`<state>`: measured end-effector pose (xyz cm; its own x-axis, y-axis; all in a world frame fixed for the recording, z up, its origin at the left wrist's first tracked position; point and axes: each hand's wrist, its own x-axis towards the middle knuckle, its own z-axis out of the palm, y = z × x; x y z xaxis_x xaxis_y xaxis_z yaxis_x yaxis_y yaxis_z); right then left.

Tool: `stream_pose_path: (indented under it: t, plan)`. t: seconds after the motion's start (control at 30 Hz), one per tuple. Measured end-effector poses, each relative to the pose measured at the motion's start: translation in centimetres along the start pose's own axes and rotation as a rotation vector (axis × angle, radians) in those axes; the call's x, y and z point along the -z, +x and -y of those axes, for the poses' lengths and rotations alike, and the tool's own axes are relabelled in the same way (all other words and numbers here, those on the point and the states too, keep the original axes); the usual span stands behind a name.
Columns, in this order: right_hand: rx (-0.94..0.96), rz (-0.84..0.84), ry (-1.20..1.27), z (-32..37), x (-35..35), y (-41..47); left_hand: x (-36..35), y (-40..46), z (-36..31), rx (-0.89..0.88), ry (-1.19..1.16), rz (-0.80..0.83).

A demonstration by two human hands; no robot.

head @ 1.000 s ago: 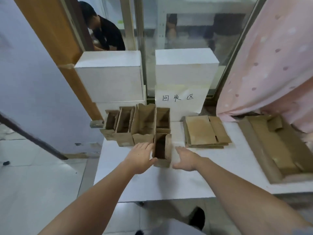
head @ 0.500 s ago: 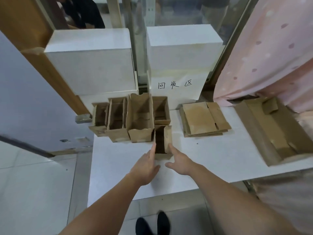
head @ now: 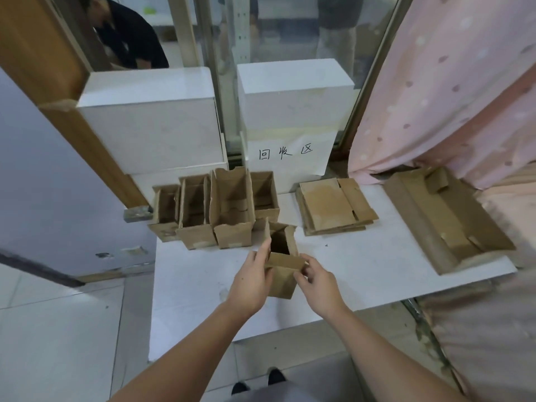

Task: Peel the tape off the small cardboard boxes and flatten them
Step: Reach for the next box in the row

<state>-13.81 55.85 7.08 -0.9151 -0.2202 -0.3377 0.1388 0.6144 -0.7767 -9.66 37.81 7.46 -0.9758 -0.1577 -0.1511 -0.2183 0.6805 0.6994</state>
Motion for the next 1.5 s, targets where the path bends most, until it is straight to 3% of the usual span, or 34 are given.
stream_pose_path:
  t: [0.17, 0.47, 0.57, 0.73, 1.0, 1.17, 1.33, 1.5]
  plan:
    - [0.069, -0.09, 0.119, 1.8, 1.0, -2.0, 0.7, -0.3, -2.4, 0.015, -0.151, -0.021]
    - [0.232, 0.018, -0.148, 2.8, 3.4, -3.3, -0.2, 0.7, -6.2, 0.068, -0.409, -0.248]
    - [0.239, 0.037, -0.218, 2.0, 4.5, -2.4, -0.9, 0.9, -7.5, 0.036, -0.38, -0.229]
    - [0.241, 0.008, -0.132, 0.3, 8.0, 0.3, -3.9, 2.8, -9.6, -0.131, -0.217, -0.08]
    - [0.231, 0.004, -0.108, -2.8, 15.2, 5.0, -8.3, 5.5, -16.1, -0.067, -0.13, -0.001]
    - [0.152, 0.013, 0.069, -3.2, 18.1, 6.9, -8.8, 7.7, -16.8, -0.083, -0.08, -0.01]
    - [0.09, 0.015, 0.28, -3.4, 20.0, 8.1, -8.9, 8.8, -15.5, 0.125, -0.279, -0.115]
    - [0.058, 0.106, 0.432, -3.3, 20.7, 8.2, -8.9, 9.1, -14.4, 0.198, -0.609, -0.047]
